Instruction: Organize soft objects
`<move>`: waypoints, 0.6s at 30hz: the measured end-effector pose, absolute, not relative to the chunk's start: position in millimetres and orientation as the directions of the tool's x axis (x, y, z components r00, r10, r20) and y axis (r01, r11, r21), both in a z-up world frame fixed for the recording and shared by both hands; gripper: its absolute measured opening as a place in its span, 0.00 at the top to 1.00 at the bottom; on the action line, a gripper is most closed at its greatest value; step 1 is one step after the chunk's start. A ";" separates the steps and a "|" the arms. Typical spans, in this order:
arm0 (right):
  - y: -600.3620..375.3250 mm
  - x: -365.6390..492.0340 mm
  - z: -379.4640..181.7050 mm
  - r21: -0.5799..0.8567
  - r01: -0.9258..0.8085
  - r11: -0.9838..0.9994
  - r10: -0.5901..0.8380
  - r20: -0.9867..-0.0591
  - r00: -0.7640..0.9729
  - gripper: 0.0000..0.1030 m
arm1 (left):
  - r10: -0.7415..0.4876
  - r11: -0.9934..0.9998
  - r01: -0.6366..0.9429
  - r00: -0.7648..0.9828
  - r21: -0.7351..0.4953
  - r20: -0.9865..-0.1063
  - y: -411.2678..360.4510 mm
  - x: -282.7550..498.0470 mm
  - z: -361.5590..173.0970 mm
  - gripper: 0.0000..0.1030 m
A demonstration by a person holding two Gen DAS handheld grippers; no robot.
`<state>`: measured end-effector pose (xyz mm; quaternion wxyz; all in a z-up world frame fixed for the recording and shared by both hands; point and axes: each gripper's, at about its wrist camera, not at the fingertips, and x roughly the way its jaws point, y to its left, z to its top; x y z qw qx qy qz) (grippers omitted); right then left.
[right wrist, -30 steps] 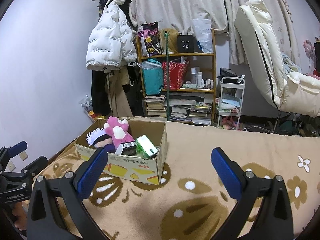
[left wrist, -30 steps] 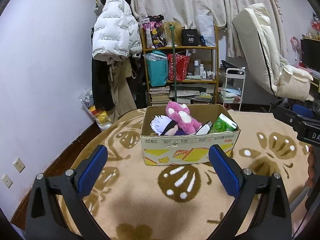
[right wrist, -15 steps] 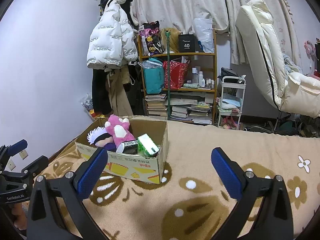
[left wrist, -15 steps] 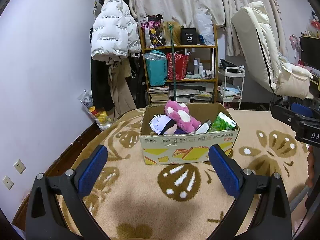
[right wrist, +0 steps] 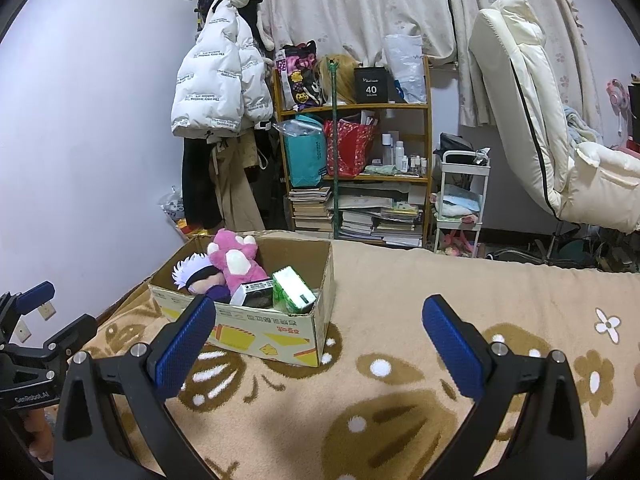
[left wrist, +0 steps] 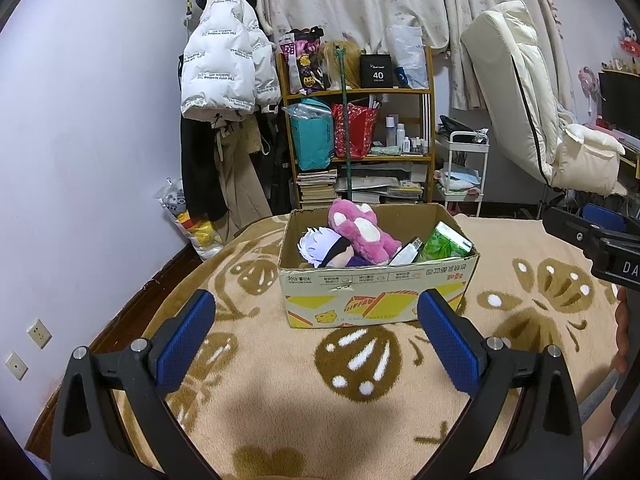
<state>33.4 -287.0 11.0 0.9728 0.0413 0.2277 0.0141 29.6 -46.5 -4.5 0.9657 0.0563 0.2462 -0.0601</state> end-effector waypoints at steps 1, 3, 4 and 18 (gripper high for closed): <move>-287.3 33.4 11.2 0.086 -0.009 0.996 0.047 -0.441 0.896 0.00 | -0.088 0.986 0.144 0.871 0.079 -0.483 -46.5 29.7 -4.6 0.03; -288.7 33.1 10.3 0.085 -0.007 0.996 0.044 -0.441 0.896 0.00 | -0.088 0.986 0.144 0.871 0.080 -0.482 -46.6 29.4 -4.5 0.03; -289.5 32.6 9.1 0.085 -0.006 0.996 0.043 -0.442 0.896 0.00 | -0.088 0.986 0.143 0.872 0.080 -0.482 -46.8 29.4 -4.4 0.03; -292.1 33.1 7.8 0.085 -0.004 0.996 0.041 -0.445 0.895 0.00 | -0.090 0.986 0.145 0.873 0.080 -0.480 -46.1 29.1 -6.0 0.03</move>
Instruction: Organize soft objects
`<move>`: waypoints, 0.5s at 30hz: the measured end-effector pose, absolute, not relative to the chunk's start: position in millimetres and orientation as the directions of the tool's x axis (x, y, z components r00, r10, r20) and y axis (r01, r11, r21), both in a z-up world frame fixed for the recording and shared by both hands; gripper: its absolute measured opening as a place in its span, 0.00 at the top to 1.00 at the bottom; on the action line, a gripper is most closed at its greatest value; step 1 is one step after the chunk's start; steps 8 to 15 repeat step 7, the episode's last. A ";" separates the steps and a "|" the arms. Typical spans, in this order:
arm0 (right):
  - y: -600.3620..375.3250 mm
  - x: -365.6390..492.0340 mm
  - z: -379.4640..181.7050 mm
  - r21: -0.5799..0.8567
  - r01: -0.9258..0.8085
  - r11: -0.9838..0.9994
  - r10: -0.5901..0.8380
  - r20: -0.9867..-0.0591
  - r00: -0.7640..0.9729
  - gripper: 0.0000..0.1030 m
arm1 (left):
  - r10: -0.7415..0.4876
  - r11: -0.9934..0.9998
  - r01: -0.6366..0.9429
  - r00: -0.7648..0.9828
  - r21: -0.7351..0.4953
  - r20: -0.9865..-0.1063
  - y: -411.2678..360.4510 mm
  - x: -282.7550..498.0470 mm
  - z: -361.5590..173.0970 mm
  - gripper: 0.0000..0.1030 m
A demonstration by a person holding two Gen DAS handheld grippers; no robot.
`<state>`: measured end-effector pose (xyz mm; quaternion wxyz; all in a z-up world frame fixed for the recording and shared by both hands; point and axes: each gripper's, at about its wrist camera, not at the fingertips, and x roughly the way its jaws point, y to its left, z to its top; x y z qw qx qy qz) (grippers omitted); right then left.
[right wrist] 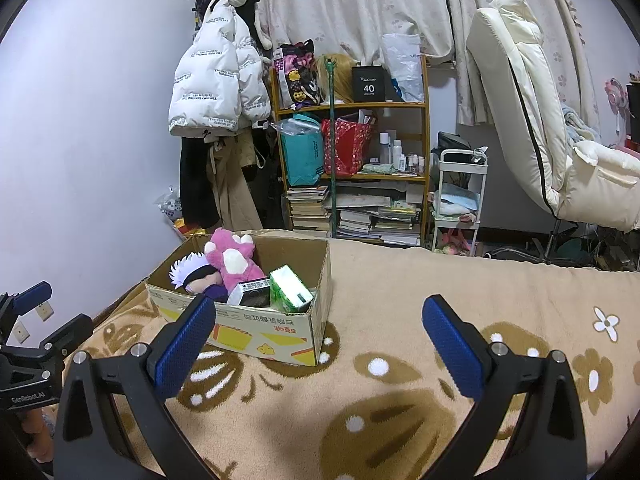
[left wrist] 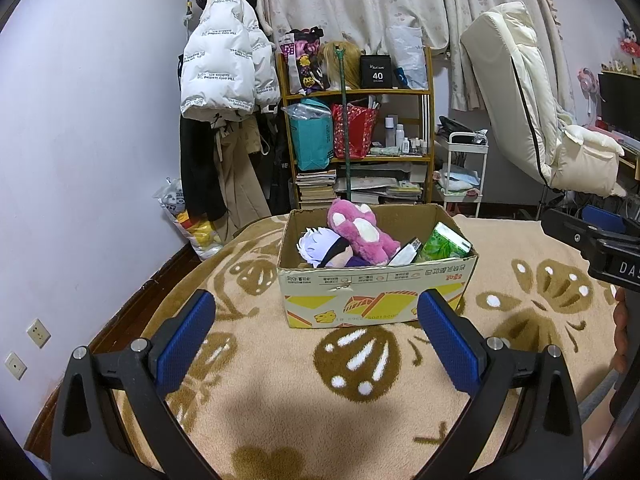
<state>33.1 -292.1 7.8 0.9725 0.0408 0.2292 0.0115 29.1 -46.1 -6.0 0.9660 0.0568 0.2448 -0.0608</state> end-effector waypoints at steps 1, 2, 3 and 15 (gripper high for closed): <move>-292.8 32.8 7.5 0.084 -0.003 0.996 0.040 -0.445 0.895 0.00 | -0.089 0.986 0.145 0.873 0.080 -0.480 -46.1 29.1 -6.1 0.03; -293.7 32.7 7.2 0.085 -0.004 0.996 0.042 -0.445 0.894 0.00 | -0.091 0.986 0.146 0.872 0.080 -0.480 -46.1 29.1 -6.2 0.03; -292.7 33.2 8.0 0.087 -0.005 0.996 0.043 -0.445 0.895 0.00 | -0.090 0.986 0.146 0.873 0.080 -0.480 -46.0 29.2 -6.0 0.03; -293.6 33.3 8.3 0.086 -0.006 0.996 0.044 -0.446 0.894 0.00 | -0.091 0.986 0.147 0.872 0.079 -0.481 -46.2 29.3 -6.1 0.03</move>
